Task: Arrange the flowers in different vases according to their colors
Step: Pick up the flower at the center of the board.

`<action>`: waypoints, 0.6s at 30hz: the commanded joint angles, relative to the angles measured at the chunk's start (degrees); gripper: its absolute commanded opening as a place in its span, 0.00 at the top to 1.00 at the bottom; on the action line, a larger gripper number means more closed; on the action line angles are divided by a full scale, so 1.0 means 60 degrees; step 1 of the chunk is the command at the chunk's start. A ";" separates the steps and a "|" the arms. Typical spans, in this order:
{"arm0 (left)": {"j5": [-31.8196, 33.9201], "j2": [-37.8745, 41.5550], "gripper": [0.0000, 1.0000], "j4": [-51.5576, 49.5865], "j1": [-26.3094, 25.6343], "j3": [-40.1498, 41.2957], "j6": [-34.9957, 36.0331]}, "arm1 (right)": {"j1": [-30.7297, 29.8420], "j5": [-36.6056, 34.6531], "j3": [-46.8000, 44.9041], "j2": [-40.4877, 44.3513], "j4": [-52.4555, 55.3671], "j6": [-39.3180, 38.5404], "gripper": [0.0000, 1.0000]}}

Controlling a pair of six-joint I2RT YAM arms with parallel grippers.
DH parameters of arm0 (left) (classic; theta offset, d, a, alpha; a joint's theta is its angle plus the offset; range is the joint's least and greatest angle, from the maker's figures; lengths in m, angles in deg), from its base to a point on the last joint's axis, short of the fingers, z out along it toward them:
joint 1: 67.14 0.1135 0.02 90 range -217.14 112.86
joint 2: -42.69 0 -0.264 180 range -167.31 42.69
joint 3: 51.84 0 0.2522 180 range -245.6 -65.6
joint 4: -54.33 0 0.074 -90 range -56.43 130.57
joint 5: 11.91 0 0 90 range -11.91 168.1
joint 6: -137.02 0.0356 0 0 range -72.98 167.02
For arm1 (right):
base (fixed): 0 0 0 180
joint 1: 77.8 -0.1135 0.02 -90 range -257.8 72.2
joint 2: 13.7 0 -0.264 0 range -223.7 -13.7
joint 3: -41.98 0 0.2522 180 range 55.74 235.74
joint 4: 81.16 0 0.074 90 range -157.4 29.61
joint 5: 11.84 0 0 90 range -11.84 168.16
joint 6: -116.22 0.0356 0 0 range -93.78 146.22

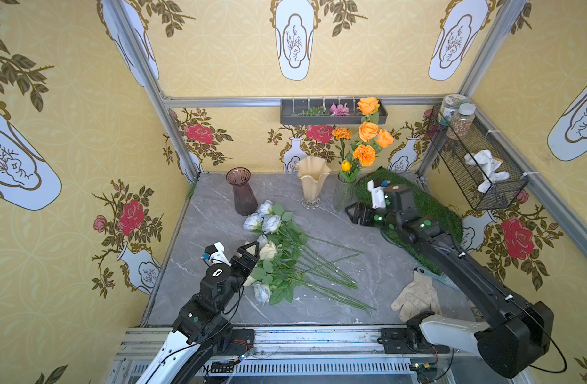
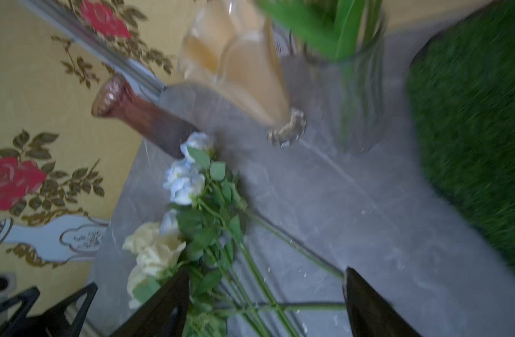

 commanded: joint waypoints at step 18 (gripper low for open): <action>0.0894 0.0904 0.10 -0.2021 0.0008 -0.0152 -0.1384 | -0.2953 0.0092 -0.0352 -0.2992 -0.2086 0.1048 0.28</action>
